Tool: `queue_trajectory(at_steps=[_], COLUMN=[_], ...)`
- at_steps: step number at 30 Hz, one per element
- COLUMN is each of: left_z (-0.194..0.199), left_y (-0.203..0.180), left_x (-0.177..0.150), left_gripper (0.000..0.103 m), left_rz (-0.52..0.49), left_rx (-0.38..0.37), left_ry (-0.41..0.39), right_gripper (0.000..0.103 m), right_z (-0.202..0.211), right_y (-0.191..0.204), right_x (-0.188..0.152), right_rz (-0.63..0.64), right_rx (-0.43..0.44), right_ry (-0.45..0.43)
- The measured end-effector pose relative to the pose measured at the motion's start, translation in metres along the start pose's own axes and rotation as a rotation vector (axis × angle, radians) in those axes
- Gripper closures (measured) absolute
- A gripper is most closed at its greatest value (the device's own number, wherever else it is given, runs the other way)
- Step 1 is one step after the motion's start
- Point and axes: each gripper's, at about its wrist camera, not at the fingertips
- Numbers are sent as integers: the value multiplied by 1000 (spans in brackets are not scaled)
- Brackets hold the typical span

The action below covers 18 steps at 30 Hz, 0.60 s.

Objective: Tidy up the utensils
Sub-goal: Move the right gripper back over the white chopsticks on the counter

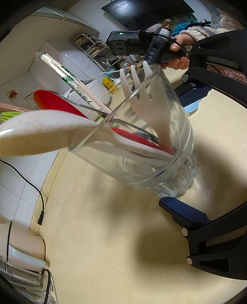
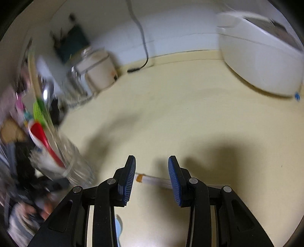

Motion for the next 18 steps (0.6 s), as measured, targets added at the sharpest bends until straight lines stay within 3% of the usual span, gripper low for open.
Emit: queue_trajectory(at_steps=[7,14,18], left_z=[0,0,0], left_y=[0,-1,0], left_x=[0,0,0], left_gripper=[11,11,11], left_rz=[0,0,0], left_rx=[0,0,0], left_ry=[0,0,0], right_gripper=[66,66,66], right_z=[-9,-24,-31], right_y=[24,79,93], right_x=[-10,-26,-38], right_rz=[134,494,614], right_rx=[-8,-109,-120], right_ry=[47,43,70])
Point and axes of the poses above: each gripper's, at about its wrist camera, not at the fingertips, and z roughly against the way its jaws point, y to its left, x to its top, and after that the axes turned 11 degrees about -y, right-handed
